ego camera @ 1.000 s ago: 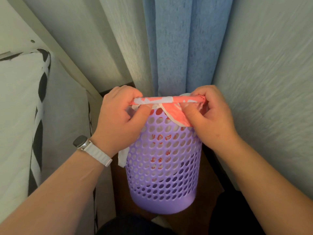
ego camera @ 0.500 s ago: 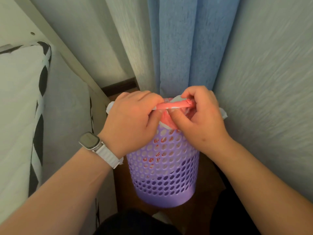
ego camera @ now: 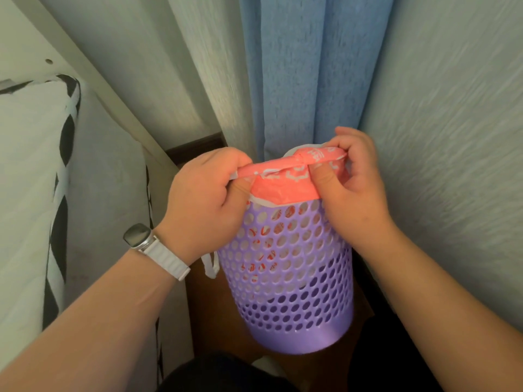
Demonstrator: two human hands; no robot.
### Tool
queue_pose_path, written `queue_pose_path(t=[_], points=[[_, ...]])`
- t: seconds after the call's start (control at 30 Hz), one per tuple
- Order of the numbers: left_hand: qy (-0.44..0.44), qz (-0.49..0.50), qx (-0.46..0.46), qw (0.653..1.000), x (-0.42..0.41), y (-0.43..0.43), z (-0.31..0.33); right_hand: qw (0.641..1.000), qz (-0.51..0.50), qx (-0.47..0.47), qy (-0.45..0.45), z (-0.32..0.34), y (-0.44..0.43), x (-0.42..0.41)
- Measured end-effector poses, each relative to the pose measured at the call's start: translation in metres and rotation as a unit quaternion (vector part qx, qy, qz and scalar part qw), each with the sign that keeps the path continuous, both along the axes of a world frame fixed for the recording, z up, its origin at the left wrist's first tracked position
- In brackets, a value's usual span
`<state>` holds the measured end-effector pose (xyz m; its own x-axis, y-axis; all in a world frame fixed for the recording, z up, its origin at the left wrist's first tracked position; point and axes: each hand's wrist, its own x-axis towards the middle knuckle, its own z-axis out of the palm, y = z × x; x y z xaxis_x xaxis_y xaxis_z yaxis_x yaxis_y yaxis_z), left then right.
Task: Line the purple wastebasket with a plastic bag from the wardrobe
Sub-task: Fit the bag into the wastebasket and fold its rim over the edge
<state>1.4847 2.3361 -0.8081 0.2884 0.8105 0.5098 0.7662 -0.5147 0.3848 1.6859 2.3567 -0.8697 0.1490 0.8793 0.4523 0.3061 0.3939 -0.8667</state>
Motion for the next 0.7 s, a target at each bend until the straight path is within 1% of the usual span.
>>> queue_pose_path(t=[0.1, 0.17, 0.2, 0.27, 0.33, 0.43, 0.5, 0.6, 0.7], points=[[-0.017, 0.006, -0.001, 1.000, 0.001, -0.001, -0.002, 0.999, -0.038, -0.035, 0.004, 0.003, 0.000, -0.001], [-0.027, 0.007, -0.010, 1.000, 0.001, -0.001, -0.002, 0.996, -0.036, -0.073, 0.026, 0.006, 0.001, -0.001], [-0.031, 0.004, -0.016, 0.999, 0.001, 0.000, -0.001, 0.996, -0.032, -0.077, 0.032, 0.005, 0.002, -0.001], [-0.025, -0.005, -0.029, 0.999, -0.001, 0.001, 0.003, 0.997, -0.031, -0.066, 0.034, 0.004, 0.001, -0.002], [0.018, -0.003, -0.024, 1.000, 0.000, -0.001, 0.009, 0.998, -0.032, -0.052, 0.035, 0.002, 0.000, -0.005], [0.095, 0.036, 0.009, 0.995, 0.010, -0.006, 0.013, 0.998, -0.024, -0.043, 0.041, 0.001, 0.001, -0.014], [0.117, 0.068, 0.036, 0.990, 0.016, -0.008, 0.012, 0.999, -0.025, -0.030, 0.038, 0.003, 0.000, -0.019], [0.110, 0.102, 0.047, 0.988, 0.019, -0.006, 0.011, 0.999, -0.047, -0.016, 0.022, 0.006, -0.004, -0.026], [0.080, 0.104, 0.026, 0.991, 0.016, -0.004, 0.006, 0.999, -0.046, -0.016, 0.008, 0.007, -0.008, -0.032]])
